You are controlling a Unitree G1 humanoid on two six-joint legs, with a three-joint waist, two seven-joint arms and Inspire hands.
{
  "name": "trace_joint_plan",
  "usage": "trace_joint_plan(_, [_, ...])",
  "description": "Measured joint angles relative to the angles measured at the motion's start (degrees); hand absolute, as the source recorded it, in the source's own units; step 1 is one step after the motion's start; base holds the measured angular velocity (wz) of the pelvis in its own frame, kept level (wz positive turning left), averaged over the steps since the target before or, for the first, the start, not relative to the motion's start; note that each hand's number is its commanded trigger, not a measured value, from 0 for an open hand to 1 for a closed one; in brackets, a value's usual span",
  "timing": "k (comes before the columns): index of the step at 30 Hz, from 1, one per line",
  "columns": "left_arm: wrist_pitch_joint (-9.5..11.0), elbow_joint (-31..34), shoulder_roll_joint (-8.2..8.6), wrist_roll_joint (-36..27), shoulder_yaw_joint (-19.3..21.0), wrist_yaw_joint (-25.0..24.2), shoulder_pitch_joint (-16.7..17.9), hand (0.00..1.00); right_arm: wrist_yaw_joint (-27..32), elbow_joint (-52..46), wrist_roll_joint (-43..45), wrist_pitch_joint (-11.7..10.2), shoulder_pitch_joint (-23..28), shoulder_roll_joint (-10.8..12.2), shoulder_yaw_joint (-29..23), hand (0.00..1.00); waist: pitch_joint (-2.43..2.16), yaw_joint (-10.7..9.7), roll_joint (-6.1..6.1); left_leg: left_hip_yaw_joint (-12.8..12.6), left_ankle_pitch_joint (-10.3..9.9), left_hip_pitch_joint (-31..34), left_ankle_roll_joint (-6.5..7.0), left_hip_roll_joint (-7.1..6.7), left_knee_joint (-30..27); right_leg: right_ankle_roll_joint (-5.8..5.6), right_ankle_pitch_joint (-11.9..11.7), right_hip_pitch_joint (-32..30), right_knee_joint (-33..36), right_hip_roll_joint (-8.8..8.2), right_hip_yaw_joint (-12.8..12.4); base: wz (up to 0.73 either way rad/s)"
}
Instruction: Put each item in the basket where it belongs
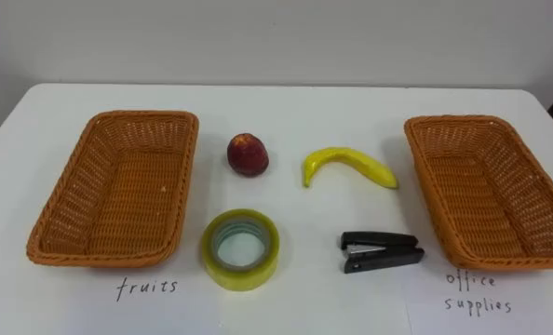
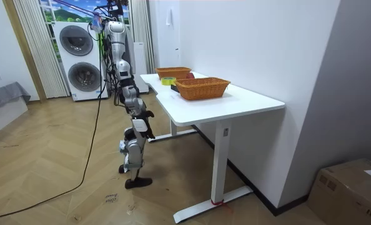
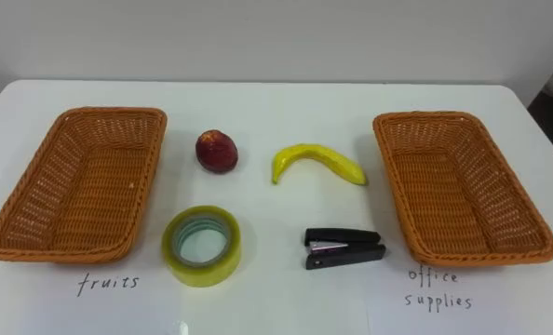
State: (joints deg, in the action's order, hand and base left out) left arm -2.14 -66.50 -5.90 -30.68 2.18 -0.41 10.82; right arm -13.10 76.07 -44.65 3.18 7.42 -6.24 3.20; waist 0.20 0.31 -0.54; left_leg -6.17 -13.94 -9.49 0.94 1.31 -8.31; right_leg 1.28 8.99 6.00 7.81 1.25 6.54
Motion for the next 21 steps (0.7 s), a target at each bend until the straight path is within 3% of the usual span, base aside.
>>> trace_joint_plan(9, [0.0,0.1,0.2,2.7,1.3,1.0,-0.1,0.0,0.0,0.3,1.5,0.0,-0.4,-0.1,-0.1,0.0,0.01,0.1,-0.06,-0.1,0.0,0.0,0.0,0.02,0.1,-0.01,0.0,-0.1,-0.1,0.06,-0.3,0.0])
trace_joint_plan(21, [-0.4,-0.3,0.07,1.8,1.6,-1.2,0.0,0.0,1.6,0.0,4.8,0.8,-0.6,-0.1,-2.3,0.0,-0.01,0.0,0.0,-0.3,0.0,0.1,0.0,-0.02,0.0,-0.05,0.1,0.0,0.0,0.14,-0.8,0.0])
